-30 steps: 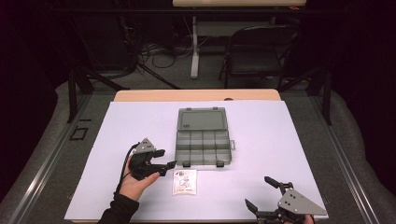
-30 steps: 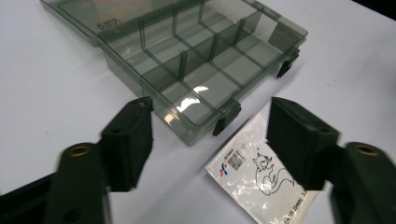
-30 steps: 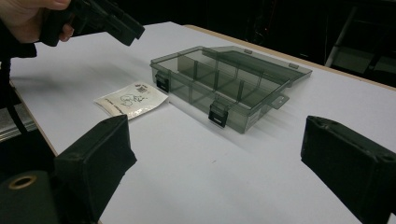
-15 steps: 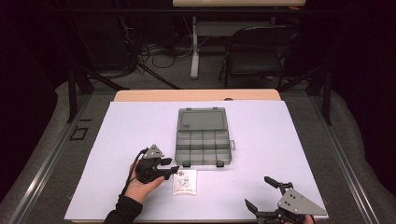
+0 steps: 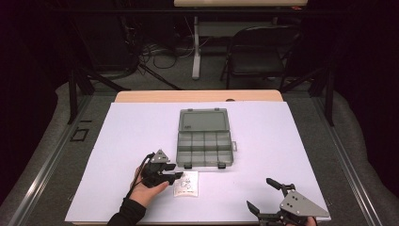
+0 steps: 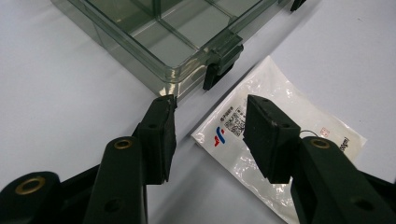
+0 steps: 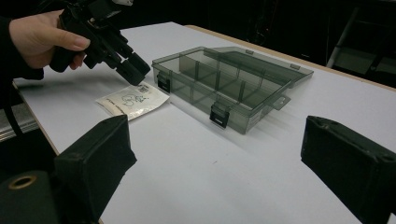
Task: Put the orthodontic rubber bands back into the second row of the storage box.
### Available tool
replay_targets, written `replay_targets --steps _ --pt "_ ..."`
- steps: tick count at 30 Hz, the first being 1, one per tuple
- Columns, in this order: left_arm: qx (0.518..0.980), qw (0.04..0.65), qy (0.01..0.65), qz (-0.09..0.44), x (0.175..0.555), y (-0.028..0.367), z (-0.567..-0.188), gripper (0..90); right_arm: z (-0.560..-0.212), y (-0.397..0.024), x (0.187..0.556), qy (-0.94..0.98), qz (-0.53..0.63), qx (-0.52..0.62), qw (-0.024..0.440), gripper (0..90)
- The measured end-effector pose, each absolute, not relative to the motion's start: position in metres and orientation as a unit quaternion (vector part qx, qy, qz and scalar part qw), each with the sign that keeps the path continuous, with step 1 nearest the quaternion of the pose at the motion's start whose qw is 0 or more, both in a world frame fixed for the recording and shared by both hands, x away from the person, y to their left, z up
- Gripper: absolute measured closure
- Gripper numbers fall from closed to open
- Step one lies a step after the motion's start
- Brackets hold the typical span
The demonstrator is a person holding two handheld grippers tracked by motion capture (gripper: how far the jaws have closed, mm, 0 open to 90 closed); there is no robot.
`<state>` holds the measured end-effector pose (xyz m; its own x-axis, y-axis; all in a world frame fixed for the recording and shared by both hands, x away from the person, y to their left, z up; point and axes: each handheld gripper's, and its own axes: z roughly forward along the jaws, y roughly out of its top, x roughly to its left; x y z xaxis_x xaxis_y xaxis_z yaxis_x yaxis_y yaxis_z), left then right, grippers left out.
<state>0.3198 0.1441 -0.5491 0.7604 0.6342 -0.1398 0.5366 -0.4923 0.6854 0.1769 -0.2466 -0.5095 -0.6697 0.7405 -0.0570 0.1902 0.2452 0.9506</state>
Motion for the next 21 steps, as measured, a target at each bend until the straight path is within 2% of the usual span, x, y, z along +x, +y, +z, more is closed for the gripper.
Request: replay_targets --steps 8,21 --pt "0.863 0.373 0.335 0.056 0.3199 0.1406 -0.5537 53.8 -0.5096 -0.2464 0.1771 0.744 0.530 0.313 0.259 8.1" --pt "0.869 0.362 0.331 0.072 0.3197 0.1402 -0.5580 66.0 -0.5100 -0.2468 0.1777 0.743 0.530 0.314 0.260 8.1"
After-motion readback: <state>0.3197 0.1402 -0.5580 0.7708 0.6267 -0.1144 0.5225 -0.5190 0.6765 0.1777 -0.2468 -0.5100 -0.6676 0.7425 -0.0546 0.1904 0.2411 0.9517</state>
